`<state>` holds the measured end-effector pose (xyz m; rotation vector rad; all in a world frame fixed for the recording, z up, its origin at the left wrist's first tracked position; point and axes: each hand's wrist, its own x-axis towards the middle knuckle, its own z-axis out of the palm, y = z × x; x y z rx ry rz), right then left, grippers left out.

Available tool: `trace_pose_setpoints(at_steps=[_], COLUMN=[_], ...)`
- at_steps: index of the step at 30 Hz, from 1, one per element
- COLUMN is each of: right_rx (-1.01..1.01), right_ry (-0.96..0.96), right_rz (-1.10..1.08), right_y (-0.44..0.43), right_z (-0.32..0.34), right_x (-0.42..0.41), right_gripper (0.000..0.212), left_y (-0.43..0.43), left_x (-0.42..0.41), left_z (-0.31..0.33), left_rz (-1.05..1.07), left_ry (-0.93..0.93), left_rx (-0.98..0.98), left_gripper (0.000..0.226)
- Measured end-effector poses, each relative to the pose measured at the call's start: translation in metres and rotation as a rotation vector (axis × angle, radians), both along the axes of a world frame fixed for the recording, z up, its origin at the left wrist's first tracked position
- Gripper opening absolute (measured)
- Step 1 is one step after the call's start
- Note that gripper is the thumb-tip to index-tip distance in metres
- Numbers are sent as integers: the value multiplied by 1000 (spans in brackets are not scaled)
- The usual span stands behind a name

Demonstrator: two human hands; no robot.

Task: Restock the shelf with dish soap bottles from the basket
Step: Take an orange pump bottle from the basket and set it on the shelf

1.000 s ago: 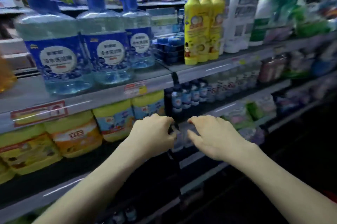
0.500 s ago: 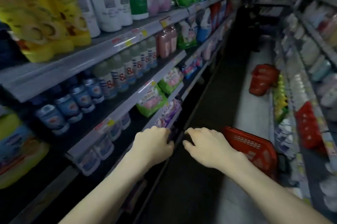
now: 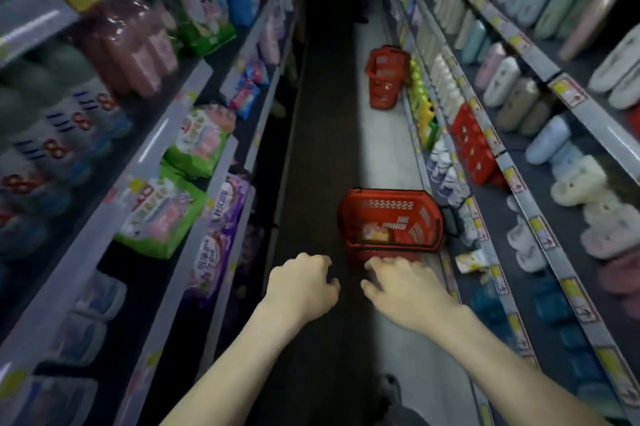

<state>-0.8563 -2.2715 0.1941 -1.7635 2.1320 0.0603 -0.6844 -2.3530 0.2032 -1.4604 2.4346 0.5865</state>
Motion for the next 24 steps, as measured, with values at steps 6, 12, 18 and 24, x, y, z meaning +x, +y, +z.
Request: trace_pose_setpoints(at_steps=[6, 12, 18, 24], right_rx=[99, 190, 241, 314], right_ry=[-55, -73, -82, -92], right_rz=[-89, -45, -7, 41], right_y=[-31, -73, -119, -174], right_z=[-44, -73, -95, -125], right_x=[-82, -168, -228, -256], right_gripper=[46, 43, 45, 46], left_y=[-43, -78, -104, -147], left_x=[-86, -168, -220, -249], left_z=[-42, -73, -106, -140], left_rz=[-47, -3, 38, 109], left_ry=[-60, -77, -99, -85], left_rx=[82, 168, 236, 282], left_gripper=[46, 45, 45, 34])
